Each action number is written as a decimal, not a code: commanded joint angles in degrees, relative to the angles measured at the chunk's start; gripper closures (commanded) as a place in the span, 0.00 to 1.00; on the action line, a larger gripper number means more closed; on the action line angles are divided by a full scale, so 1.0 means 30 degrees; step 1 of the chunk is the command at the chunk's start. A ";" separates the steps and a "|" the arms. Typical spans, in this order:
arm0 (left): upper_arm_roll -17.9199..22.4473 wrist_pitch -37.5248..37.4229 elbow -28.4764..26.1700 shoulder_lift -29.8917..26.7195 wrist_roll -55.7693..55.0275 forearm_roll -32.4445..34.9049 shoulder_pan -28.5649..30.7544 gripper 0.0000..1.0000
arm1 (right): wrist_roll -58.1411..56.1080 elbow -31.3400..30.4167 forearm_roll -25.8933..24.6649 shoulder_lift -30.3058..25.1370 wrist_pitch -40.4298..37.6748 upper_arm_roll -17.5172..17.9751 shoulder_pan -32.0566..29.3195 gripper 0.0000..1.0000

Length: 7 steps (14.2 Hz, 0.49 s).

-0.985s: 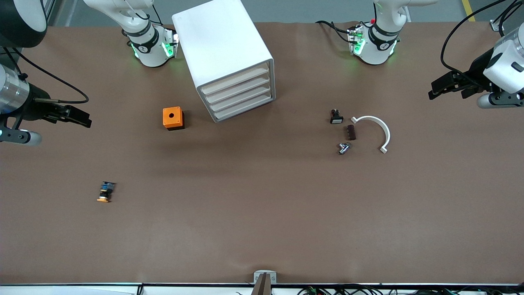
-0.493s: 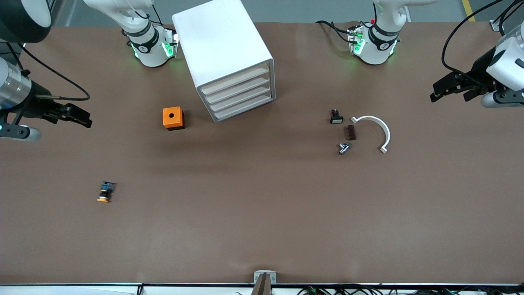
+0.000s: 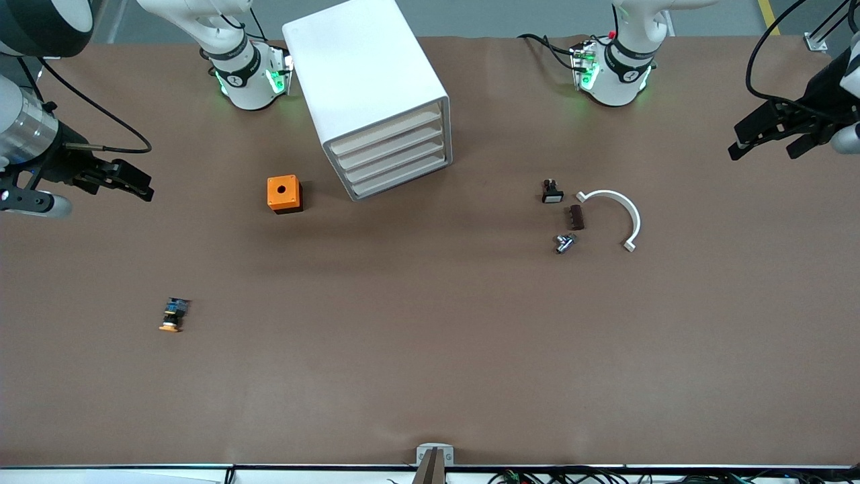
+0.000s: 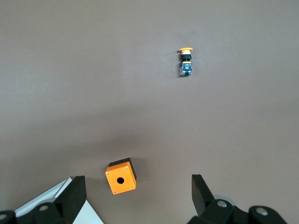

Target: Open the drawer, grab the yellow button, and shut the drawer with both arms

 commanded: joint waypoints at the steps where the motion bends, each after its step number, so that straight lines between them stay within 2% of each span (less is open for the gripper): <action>1: -0.0124 -0.0341 0.0310 0.0036 0.0321 0.0495 0.0225 0.01 | 0.0250 -0.0196 0.0281 -0.0529 -0.0334 0.0059 -0.0117 0.00; 7: -0.0300 -0.0663 0.0281 0.0125 0.0410 0.0495 0.0137 0.01 | 0.0250 -0.0137 0.0281 -0.0558 -0.0832 0.0148 0.0001 0.00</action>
